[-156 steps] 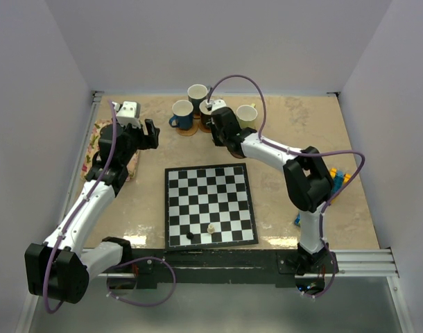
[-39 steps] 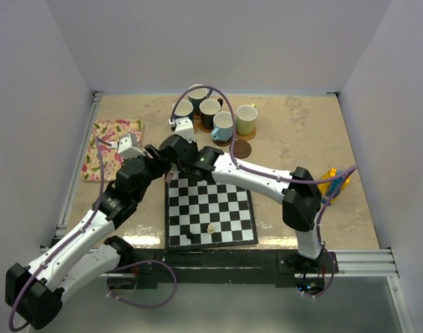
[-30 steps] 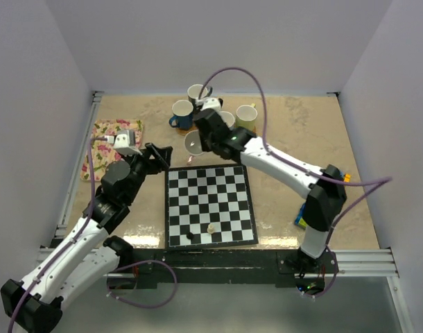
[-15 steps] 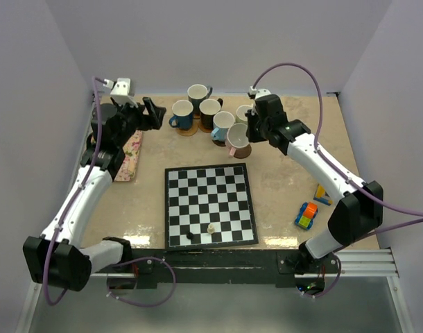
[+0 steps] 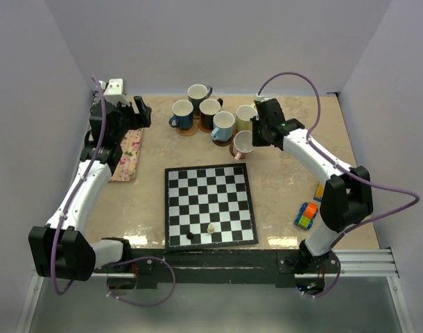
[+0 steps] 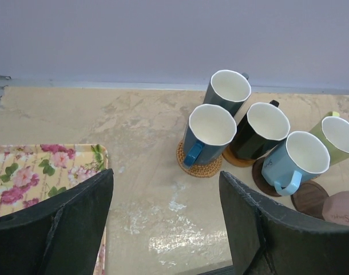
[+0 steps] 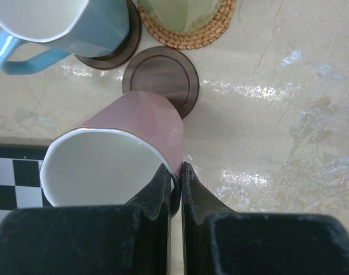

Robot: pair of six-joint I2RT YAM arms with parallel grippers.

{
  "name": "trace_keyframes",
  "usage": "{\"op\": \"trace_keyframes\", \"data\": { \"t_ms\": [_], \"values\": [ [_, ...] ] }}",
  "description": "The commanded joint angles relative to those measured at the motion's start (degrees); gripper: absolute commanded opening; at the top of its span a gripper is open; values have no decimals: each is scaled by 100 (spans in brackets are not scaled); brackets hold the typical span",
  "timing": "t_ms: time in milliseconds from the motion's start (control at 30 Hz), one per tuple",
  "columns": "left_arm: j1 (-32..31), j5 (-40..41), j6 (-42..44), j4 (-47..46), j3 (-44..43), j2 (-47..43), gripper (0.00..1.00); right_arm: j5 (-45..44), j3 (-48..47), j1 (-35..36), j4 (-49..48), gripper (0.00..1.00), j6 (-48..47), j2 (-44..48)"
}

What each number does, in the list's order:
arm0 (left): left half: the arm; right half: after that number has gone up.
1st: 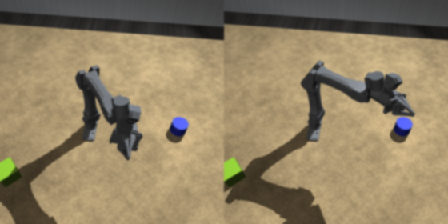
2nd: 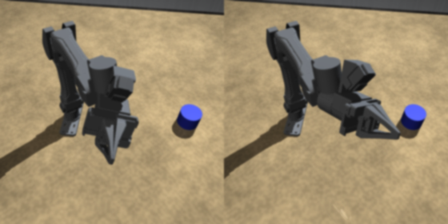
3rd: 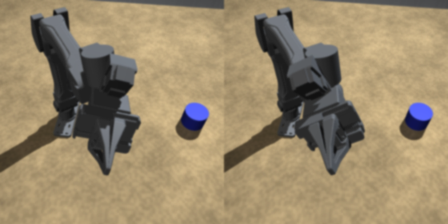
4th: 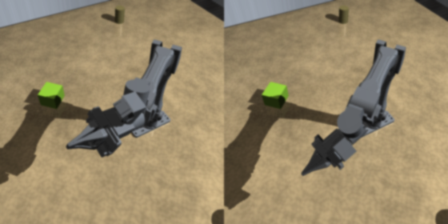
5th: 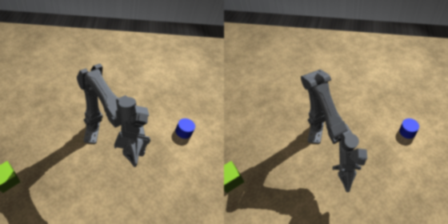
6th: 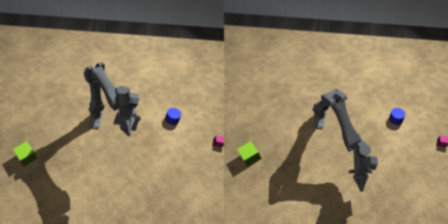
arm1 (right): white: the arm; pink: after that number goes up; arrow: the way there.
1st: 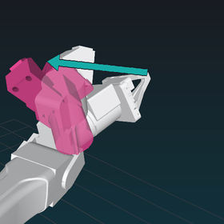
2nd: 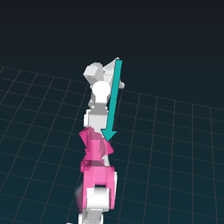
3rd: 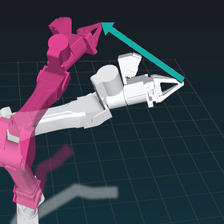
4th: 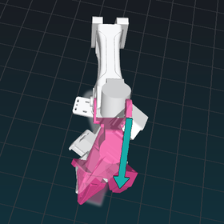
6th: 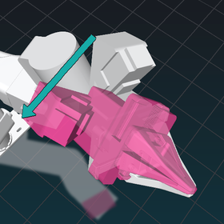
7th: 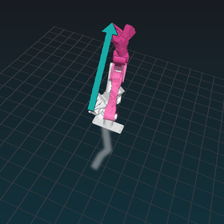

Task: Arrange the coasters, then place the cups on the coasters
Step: Place the cup on the coaster.

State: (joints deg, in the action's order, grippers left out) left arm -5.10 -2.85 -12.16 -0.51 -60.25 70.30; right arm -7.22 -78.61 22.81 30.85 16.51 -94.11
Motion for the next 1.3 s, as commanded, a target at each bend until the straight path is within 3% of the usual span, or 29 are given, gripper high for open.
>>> {"op": "trace_keyframes", "data": {
  "t_ms": [0, 367, 1267],
  "values": [
    [36, 118, 170, -204, -22, -8, 79, -288, -471, 13, -457, 0, 370, -90],
    [45, 189, 241, -116, -40, -34, 79, -578, -778, 13, -457, 0, 581, -547],
    [53, 232, 285, -80, -40, -17, 79, -359, -1192, 13, -158, 0, 484, -1119]
  ]
}}
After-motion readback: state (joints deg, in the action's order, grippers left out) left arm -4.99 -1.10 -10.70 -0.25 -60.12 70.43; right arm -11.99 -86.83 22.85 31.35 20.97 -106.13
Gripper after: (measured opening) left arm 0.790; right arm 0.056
